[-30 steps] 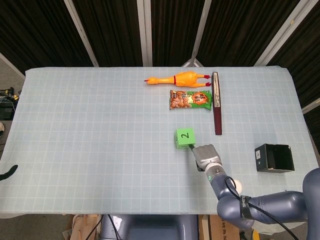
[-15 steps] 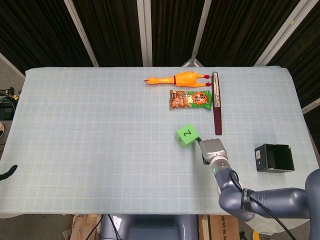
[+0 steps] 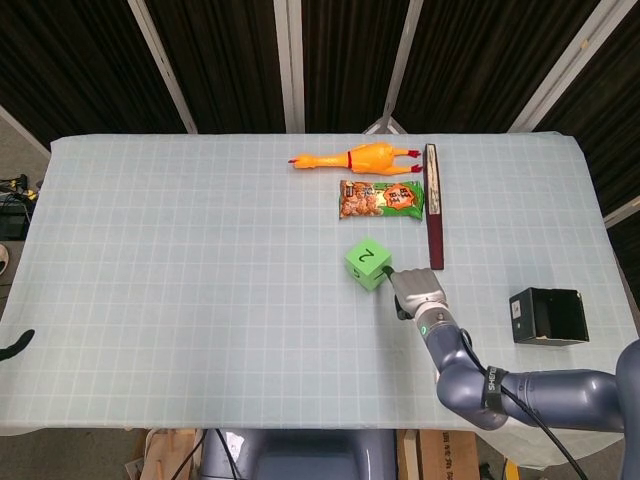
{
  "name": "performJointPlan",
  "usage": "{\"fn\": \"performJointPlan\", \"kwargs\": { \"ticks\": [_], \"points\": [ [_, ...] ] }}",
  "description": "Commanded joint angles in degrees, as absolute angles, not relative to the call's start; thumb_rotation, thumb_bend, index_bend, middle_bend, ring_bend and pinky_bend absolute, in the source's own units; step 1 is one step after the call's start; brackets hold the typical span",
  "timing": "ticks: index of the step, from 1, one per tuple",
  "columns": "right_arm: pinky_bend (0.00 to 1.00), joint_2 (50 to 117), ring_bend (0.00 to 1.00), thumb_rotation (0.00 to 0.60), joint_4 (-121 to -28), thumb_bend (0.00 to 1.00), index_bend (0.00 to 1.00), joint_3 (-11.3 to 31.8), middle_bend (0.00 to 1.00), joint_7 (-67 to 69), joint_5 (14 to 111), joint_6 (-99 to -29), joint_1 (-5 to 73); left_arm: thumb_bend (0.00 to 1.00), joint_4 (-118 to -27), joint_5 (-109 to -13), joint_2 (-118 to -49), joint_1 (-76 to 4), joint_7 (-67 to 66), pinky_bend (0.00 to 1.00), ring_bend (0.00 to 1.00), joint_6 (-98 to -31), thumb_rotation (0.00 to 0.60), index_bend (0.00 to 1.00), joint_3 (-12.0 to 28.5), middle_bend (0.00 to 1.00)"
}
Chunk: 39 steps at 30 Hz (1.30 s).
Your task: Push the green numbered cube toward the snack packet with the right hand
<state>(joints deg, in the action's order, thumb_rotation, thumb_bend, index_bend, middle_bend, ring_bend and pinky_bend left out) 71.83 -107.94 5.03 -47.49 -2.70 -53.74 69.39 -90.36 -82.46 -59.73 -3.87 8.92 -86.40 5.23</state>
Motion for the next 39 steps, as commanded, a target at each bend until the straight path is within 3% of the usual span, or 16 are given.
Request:
{"fn": "performJointPlan", "kwargs": {
  "ticks": [1,11,34,37,39],
  "points": [
    [0.8,72.4,0.81,0.6,-106.6,0.79,0.12,5.3,0.83,-47.6,-3.9,-52.9,70.3,0.27,-90.3,-82.4,-59.7,-3.8,9.0,0.14,0.0,-86.4,0.6,0.0,5.3,0.0],
    [0.8,74.3,0.81,0.6,-101.1,0.79,0.12,4.7,0.83,-48.8,-8.9,-51.8,72.5,0.27,-90.2,-82.0,-59.6,-4.0,9.2,0.14,0.0,-86.0,0.6,0.0,5.5,0.0],
    [0.8,74.8,0.81,0.6,-93.0,0.79,0.12,3.9,0.83,-46.4,-8.7,-46.4,71.9,0.27,-90.5,-81.8,-60.1,-4.0,7.6,0.14,0.0,-86.1,0.6,0.0,5.5,0.0],
    [0.8,73.8,0.81,0.6,-93.3,0.79,0.12,3.5,0.83,-46.5,-8.3,-47.8,72.1,0.27,-90.5,-81.7,-60.1,-4.0,7.4,0.14,0.0,-86.2,0.6,0.0,5.6,0.0],
    [0.73,73.2,0.73,0.6,-94.1,0.79,0.12,3.0,0.79,-46.9,-6.9,-51.8,72.1,0.27,-90.5,-81.6,-60.1,-4.0,7.5,0.14,0.0,-86.2,0.6,0.0,5.7,0.0]
  ]
}}
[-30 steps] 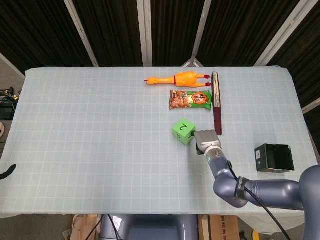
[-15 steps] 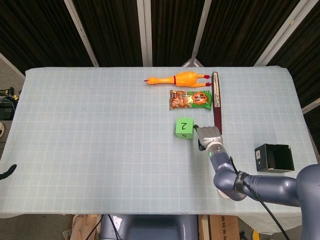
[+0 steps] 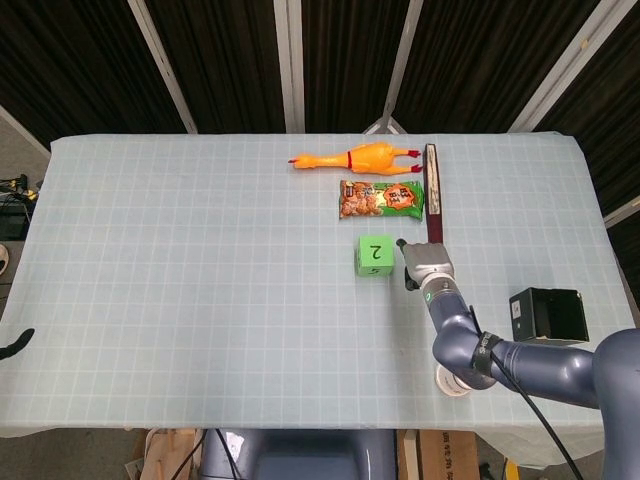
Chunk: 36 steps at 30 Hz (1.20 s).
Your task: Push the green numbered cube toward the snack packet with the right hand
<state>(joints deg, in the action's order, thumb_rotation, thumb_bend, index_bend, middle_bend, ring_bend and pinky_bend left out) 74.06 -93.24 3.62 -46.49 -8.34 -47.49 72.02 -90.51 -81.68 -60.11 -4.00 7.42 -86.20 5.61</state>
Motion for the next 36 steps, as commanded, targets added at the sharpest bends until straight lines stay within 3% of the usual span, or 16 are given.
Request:
{"fn": "performJointPlan", "kwargs": {
  "ticks": [1,4,7,10,15,20,28,36],
  "points": [
    [0.67,72.8,0.67,0.6,-94.9,0.78,0.12,2.7,0.73,-46.8,-5.4,-55.4,71.9,0.27,-90.4,-81.5,-60.1,-4.0,7.6,0.14,0.0,-86.3,0.6,0.0,5.8,0.0],
    [0.38,71.1,0.34,0.6,-98.8,0.63,0.1,2.2,0.39,-45.5,0.0,-66.0,70.3,0.27,-90.3,-81.5,-60.2,-4.0,7.8,0.14,0.0,-86.3,0.6,0.0,5.8,0.0],
    [0.28,69.5,0.23,0.6,-101.8,0.5,0.1,2.4,0.26,-37.6,10.8,-79.4,65.1,0.27,-90.3,-81.9,-60.2,-4.0,7.7,0.14,0.0,-86.4,0.6,0.0,5.6,0.0],
    [0.21,66.4,0.16,0.6,-104.9,0.4,0.1,3.9,0.16,-27.5,16.2,-82.9,58.6,0.27,-90.5,-82.9,-60.2,-3.8,7.6,0.14,0.0,-86.9,0.6,0.0,5.3,0.0],
    [0.16,58.5,0.12,0.6,-110.7,0.4,0.1,3.4,0.13,-11.1,27.7,-81.5,47.6,0.27,-90.6,-83.1,-60.2,-3.5,7.7,0.14,0.0,-87.4,0.6,0.0,5.1,0.0],
    [0.15,55.4,0.1,0.6,-114.7,0.4,0.1,-2.7,0.12,0.0,48.6,-87.8,35.9,0.27,-90.7,-83.3,-60.4,-3.4,7.3,0.14,0.0,-87.7,0.6,0.0,5.0,0.0],
    [0.12,60.9,0.08,0.6,-106.7,0.4,0.1,-15.3,0.11,-1.8,80.1,-97.7,22.2,0.27,-90.5,-83.4,-60.5,-3.4,7.0,0.14,0.0,-87.9,0.6,0.0,5.1,0.0],
    [0.12,65.4,0.05,0.6,-98.1,0.39,0.1,-16.2,0.07,-6.9,87.4,-102.0,14.0,0.27,-89.6,-83.2,-60.7,-3.7,7.7,0.14,0.0,-87.4,0.6,0.0,5.3,0.0]
  ]
}}
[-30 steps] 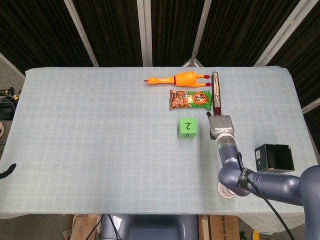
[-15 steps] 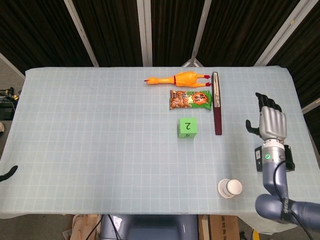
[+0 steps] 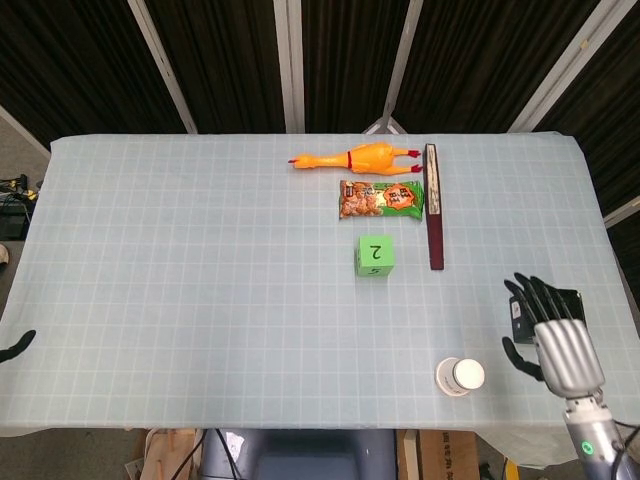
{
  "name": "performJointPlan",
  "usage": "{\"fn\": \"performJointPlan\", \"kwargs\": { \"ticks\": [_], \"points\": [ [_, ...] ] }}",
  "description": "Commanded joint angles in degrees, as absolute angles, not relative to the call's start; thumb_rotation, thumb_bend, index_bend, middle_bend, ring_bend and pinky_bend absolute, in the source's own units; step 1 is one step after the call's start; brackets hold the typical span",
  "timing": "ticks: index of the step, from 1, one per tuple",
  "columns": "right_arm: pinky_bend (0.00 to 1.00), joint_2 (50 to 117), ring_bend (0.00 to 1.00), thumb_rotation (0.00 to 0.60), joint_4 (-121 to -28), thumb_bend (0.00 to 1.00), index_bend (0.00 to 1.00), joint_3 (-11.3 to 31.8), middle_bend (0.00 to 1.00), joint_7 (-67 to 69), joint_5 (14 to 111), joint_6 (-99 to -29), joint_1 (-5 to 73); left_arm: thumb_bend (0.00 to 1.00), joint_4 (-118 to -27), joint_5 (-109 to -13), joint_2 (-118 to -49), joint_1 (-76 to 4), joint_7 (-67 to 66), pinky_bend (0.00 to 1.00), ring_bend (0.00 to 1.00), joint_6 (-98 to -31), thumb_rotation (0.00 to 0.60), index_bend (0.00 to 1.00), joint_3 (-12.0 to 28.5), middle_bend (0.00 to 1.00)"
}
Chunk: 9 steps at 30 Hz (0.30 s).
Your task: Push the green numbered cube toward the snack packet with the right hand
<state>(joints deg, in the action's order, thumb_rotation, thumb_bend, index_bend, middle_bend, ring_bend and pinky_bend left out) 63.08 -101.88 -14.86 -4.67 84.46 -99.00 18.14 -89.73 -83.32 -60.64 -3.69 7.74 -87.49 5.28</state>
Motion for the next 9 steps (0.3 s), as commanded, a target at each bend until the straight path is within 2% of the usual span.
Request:
{"fn": "performJointPlan", "kwargs": {
  "ticks": [1,5,9],
  "points": [
    [0.12,65.5,0.05,0.6,-97.7,0.39,0.1,-15.9,0.07,-7.4,87.3,-102.0,13.6,0.27,-89.5,-83.2,-60.7,-3.8,7.8,0.14,0.0,-87.4,0.6,0.0,5.4,0.0],
    [0.1,65.0,0.04,0.6,-97.3,0.33,0.1,-14.4,0.05,-11.8,84.8,-99.1,12.7,0.27,-88.8,-83.4,-61.2,-4.0,7.6,0.14,0.0,-87.6,0.6,0.0,5.6,0.0],
    [0.1,64.5,0.04,0.6,-98.4,0.32,0.09,-12.7,0.05,-12.5,83.8,-97.4,12.0,0.27,-88.9,-83.2,-61.8,-4.2,6.3,0.14,0.0,-87.1,0.6,0.0,5.4,0.0]
  ]
}}
